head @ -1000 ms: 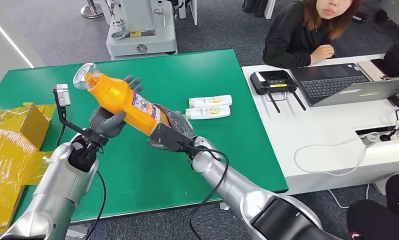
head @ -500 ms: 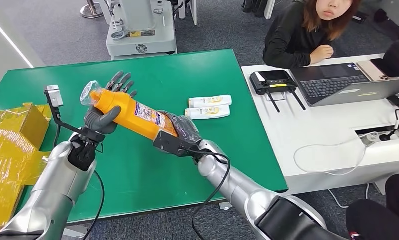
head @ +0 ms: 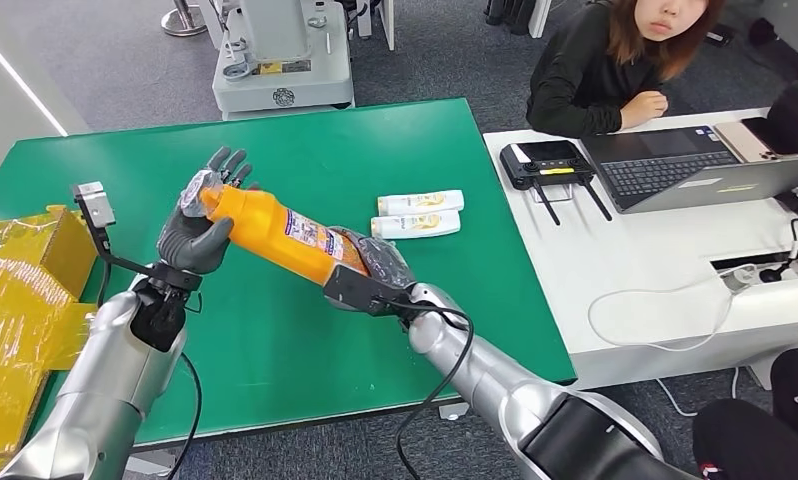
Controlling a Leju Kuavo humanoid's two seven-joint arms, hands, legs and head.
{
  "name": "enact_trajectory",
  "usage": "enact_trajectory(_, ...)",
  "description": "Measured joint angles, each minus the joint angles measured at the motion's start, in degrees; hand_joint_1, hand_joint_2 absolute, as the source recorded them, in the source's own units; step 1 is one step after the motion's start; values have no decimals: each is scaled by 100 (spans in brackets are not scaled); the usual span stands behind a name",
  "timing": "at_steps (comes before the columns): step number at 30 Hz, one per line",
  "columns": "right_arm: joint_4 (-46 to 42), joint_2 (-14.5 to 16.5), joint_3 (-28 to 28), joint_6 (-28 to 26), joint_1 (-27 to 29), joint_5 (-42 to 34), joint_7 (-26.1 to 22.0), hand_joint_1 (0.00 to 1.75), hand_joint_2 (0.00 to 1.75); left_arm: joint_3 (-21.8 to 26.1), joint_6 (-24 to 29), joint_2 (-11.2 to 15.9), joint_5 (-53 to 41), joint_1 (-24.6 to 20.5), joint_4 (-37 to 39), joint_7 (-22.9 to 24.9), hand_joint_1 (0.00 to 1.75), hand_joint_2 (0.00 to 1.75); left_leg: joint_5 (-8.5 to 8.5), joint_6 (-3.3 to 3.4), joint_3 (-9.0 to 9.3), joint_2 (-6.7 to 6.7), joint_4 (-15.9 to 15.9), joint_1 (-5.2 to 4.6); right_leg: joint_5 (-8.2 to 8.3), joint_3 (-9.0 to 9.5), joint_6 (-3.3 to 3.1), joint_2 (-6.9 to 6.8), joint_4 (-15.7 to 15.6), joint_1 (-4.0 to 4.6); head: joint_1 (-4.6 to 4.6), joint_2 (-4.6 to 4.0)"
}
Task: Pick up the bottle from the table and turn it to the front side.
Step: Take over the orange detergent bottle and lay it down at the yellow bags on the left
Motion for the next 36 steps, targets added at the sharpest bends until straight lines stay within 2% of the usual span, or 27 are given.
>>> enact_trajectory(4,0,-12,-29,-70,-1,-84,-54,175,175,0,-256,-2,122,1,5,175,0,175,0,0,0,1,0,0,0,0,0,0,0,0,-1,0)
enact_trajectory(14,-1,-23,-191,-190,-55,-254,-196,175,175,0,-487,-76,279,-13,37,392,0,175,0,0,0,1,0,0,0,0,0,0,0,0,-1,0)
enact_trajectory(26,-15,202,-230,-188,-111,-313,-132,175,175,-11,-107,-377,45,-168,37,171,0,175,0,0,0,0,0,0,0,0,0,0,0,0,0,0)
enact_trajectory(36,-31,341,-236,-131,-202,-220,-39,175,175,-11,-51,-437,54,-200,36,37,0,175,0,0,0,0,0,0,0,0,0,0,1,0,0,0)
